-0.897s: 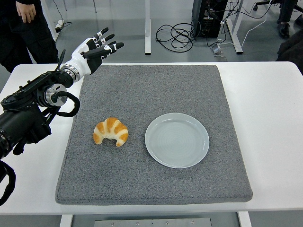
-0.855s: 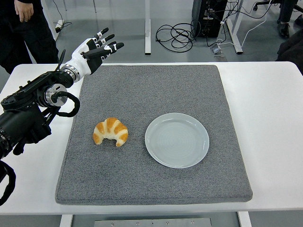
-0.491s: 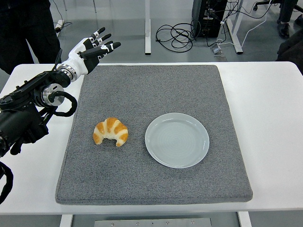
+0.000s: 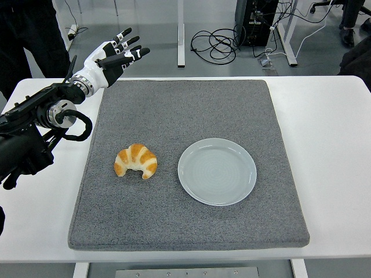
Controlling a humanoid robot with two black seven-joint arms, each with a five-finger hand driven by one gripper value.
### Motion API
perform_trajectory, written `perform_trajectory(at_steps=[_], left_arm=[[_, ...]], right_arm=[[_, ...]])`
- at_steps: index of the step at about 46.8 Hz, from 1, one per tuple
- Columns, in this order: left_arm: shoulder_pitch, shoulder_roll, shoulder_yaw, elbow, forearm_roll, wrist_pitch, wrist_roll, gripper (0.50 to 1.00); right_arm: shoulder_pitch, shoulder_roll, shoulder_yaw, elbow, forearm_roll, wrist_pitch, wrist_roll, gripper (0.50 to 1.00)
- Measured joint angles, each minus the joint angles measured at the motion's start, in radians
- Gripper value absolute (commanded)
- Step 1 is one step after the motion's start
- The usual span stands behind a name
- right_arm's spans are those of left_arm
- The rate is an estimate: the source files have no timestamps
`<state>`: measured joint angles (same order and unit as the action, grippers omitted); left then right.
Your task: Place the bread on the plate
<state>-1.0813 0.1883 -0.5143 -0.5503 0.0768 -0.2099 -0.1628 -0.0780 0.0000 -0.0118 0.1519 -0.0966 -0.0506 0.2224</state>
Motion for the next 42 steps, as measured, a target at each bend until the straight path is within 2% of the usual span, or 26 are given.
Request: perform_trajectory(at_steps=[10, 17, 30, 36, 42], left_arm=[[0.037, 0.114, 0.007, -0.220, 0.001, 0.062, 0.002, 0.975], [0.053, 0.197, 0.008, -0.367, 0.002, 0.076, 0.002, 0.975], [0.046, 0.334, 0.093, -0.482, 0.018, 0.073, 0.016, 0.975], [0.031, 0.428, 0.096, -0.555, 0.052, 0.069, 0.017, 0.975], [0.005, 0.526, 0.095, -0.660, 0.160, 0.065, 0.018, 0.975]], right_arm=[[0.001, 0.000, 0.001, 0.000, 0.000, 0.000, 0.000, 1.000], [0.001, 0.000, 0.000, 0.000, 0.000, 0.000, 0.000, 1.000], [0.000, 0.000, 0.000, 0.000, 0.000, 0.000, 0.000, 1.000], [0.000, 0.000, 0.000, 0.000, 0.000, 0.000, 0.000, 1.000], [0.000, 0.000, 0.000, 0.000, 0.000, 0.000, 0.000, 1.000]])
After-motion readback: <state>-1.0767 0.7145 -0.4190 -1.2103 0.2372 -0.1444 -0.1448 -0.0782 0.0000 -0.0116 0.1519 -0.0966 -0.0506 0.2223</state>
